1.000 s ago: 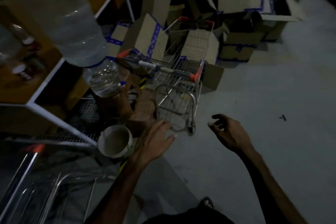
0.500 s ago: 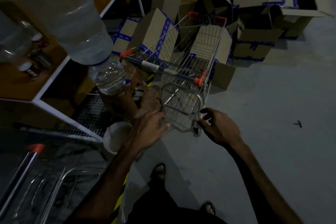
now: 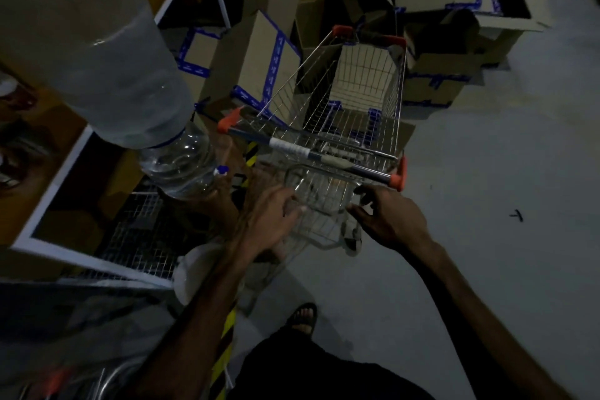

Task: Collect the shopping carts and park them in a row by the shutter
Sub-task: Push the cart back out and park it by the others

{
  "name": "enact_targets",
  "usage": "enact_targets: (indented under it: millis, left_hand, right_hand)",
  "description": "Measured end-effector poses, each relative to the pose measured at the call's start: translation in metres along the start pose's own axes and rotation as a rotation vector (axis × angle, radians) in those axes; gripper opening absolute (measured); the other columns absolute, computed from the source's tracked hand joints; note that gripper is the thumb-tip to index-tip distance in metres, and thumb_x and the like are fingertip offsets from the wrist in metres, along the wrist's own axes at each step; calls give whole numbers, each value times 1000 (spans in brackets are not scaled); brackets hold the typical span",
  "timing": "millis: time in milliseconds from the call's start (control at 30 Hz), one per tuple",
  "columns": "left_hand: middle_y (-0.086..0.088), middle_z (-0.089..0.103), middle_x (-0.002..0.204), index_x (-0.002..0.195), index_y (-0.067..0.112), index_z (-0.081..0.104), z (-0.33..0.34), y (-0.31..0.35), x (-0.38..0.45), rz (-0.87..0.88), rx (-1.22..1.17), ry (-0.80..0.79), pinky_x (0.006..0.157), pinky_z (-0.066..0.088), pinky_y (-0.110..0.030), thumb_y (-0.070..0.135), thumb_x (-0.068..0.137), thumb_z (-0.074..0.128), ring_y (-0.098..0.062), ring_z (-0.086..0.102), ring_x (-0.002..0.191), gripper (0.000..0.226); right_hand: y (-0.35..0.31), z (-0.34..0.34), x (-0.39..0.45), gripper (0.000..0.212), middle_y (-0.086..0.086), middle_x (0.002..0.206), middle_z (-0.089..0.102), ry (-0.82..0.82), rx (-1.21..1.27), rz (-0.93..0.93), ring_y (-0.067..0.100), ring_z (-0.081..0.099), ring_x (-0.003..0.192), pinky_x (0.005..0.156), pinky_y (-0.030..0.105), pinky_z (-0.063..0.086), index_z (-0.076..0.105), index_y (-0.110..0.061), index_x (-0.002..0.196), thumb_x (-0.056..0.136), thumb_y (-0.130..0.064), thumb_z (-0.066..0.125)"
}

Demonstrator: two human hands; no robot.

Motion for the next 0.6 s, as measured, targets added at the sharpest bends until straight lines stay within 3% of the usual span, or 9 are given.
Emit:
enact_targets:
  millis: [100, 167, 233, 300, 400, 467, 533, 600]
  left_hand:
    - [-5, 68, 113, 107, 11, 73, -26, -21, 28, 47, 33, -3, 96, 50, -35, 26, 100, 72, -20, 62, 104, 16]
    - [-5, 67, 121, 115, 12, 72, -38, -35, 48, 74, 53, 5, 101, 46, -33, 25, 102, 70, -18, 58, 111, 19]
    - [-5, 65, 127, 121, 14, 70, -48, -48, 70, 92, 87, 43, 104, 43, -35, 31, 101, 70, -20, 56, 118, 26]
    - [-6, 64, 130, 126, 19, 68, -57, -62, 98, 116, 201, 90, 105, 42, -42, 51, 97, 69, -25, 55, 122, 43]
    - [-9, 61, 134, 135, 25, 62, -59, -79, 135, 125, 318, 13, 111, 37, -48, 79, 85, 59, -29, 54, 125, 74]
    - [-6, 67, 122, 122, 29, 66, -52, -88, 155, 135, 360, -52, 108, 42, -45, 94, 81, 49, -27, 60, 112, 79]
    - [1, 72, 95, 97, 31, 69, -42, -93, 172, 159, 408, -96, 94, 50, -41, 107, 73, 34, -21, 64, 87, 87]
    - [3, 66, 75, 78, 30, 62, -35, -96, 185, 154, 406, -147, 80, 54, -37, 114, 64, 25, -20, 62, 69, 93]
  right_hand:
    - [-15, -2, 30, 54, 3, 144, 63, 35, -127, 4, 19, 64, 126, 121, 54, 30, 58, -25, 147, 103, -57, 56]
    - [-22, -6, 46, 52, 4, 150, 56, 59, -197, 6, 20, 58, 133, 124, 59, 21, 56, -27, 147, 104, -56, 56]
    - [-25, -10, 59, 55, 6, 154, 49, 55, -209, 10, 22, 55, 135, 122, 60, 26, 53, -25, 150, 104, -55, 57]
    - [-25, -10, 75, 63, 10, 158, 44, -1, -231, 26, 26, 54, 136, 118, 59, 35, 45, -23, 156, 104, -56, 56]
    - [-18, -2, 104, 76, 17, 155, 48, -110, -181, 57, 33, 60, 129, 107, 60, 49, 40, -20, 157, 101, -72, 42]
    - [-7, 9, 119, 91, 17, 138, 64, -173, -88, 95, 29, 68, 111, 100, 55, 56, 52, -16, 147, 95, -85, 25]
    - [5, 19, 125, 103, 12, 97, 75, -234, -68, 127, 22, 72, 80, 93, 49, 59, 70, -13, 111, 85, -95, 14]
    - [16, 25, 128, 102, 5, 67, 65, -251, -100, 173, 19, 65, 59, 89, 49, 59, 66, -15, 74, 78, -101, 12]
Point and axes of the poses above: each hand's wrist, its own x-axis towards the middle knuckle, its own z-axis out of the palm, y = z × x, the point moved 4 cm from there along x, towards the middle knuckle
